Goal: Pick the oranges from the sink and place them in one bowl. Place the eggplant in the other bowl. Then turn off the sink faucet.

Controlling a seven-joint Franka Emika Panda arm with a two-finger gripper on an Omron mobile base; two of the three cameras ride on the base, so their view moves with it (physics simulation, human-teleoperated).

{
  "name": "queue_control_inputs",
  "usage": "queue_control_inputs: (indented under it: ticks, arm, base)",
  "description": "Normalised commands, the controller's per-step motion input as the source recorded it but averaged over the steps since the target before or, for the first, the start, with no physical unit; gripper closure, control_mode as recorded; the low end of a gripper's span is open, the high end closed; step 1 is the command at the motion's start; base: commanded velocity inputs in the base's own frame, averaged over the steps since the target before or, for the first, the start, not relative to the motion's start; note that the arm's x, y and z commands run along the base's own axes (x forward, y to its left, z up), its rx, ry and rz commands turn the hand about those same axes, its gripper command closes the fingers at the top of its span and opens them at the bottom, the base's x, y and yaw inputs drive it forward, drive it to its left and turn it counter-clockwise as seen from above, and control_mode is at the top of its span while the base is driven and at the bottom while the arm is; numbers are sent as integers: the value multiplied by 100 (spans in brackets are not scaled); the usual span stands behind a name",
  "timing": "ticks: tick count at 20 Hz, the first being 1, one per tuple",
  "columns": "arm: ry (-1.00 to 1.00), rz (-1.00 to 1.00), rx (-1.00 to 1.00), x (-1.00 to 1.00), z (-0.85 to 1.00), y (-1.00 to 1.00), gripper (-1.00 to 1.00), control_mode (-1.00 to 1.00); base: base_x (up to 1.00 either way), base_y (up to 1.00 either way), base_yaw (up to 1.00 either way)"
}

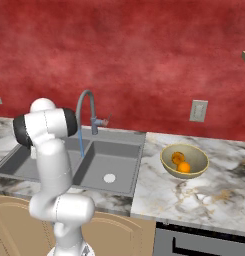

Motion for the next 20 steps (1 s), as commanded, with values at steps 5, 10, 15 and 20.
queue_control_inputs:
  ticks: [5, 10, 15, 20]
  arm:
    - [0, 0, -2, 23, -22, 5, -100, -100]
    - [0, -1, -3, 18, -20, 14, -100, -100]
    - [0, -1, -3, 20, -16, 17, -100, -100]
    - [0, 0, -1, 26, -13, 11, -100, -100]
  base:
    - [0, 0, 0]
    - [0, 0, 0]
    - [0, 0, 0]
    - [0, 0, 0]
